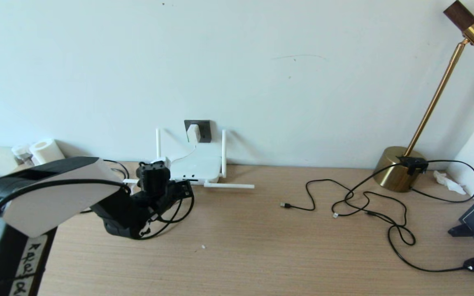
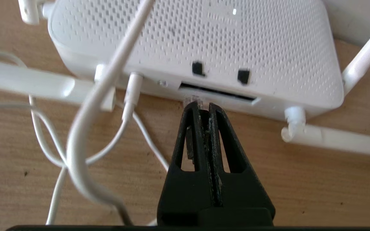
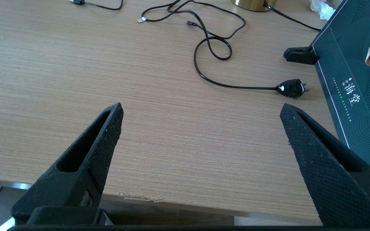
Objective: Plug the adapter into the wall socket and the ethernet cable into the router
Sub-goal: Plug cable into router interface
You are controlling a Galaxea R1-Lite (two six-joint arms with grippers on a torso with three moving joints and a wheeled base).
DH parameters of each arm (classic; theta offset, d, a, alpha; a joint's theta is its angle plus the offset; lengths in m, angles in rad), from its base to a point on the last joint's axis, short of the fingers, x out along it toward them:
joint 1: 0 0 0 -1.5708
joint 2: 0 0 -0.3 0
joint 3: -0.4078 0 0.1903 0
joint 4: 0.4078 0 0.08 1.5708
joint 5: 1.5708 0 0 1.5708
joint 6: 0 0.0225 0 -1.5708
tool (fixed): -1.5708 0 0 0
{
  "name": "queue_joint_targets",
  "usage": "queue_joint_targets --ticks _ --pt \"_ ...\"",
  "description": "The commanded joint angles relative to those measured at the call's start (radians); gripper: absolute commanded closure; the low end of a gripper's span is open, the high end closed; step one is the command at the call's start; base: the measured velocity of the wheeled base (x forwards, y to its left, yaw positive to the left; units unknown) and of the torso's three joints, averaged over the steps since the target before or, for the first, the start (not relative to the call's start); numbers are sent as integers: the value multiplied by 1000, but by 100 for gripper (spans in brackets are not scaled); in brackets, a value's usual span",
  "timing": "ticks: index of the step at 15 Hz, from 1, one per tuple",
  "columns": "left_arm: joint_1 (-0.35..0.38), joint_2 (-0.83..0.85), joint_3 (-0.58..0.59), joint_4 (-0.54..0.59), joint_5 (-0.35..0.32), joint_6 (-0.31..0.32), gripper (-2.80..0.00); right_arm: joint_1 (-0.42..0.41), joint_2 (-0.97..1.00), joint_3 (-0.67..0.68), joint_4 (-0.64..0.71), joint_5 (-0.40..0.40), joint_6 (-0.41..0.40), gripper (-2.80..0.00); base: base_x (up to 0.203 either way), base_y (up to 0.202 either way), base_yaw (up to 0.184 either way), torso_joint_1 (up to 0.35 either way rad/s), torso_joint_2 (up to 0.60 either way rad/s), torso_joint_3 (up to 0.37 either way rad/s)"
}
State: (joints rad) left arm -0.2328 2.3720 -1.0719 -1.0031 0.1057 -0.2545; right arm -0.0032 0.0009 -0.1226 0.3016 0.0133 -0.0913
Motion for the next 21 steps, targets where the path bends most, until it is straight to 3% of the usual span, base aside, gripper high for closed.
queue_joint_targets --ticks 1,3,10,13,16,21 --pt "-3 -10 63 -13 0 -1 0 0 1 0 2 0 -1 -280 0 0 0 0 0 0" --pt "-5 -16 125 -45 0 -1 0 1 1 0 2 0 -1 -280 0 0 0 0 0 0" --pt "-19 -15 424 -521 -102 86 0 0 1 0 2 0 -1 -280 0 0 0 0 0 0" --pt "-20 -85 525 -527 -185 85 0 0 1 0 2 0 -1 -280 0 0 0 0 0 0" --pt "-29 -91 555 -527 -237 98 0 0 1 0 2 0 -1 -280 0 0 0 0 0 0" --pt "-93 -74 545 -527 -250 104 0 0 1 0 2 0 -1 -280 0 0 0 0 0 0"
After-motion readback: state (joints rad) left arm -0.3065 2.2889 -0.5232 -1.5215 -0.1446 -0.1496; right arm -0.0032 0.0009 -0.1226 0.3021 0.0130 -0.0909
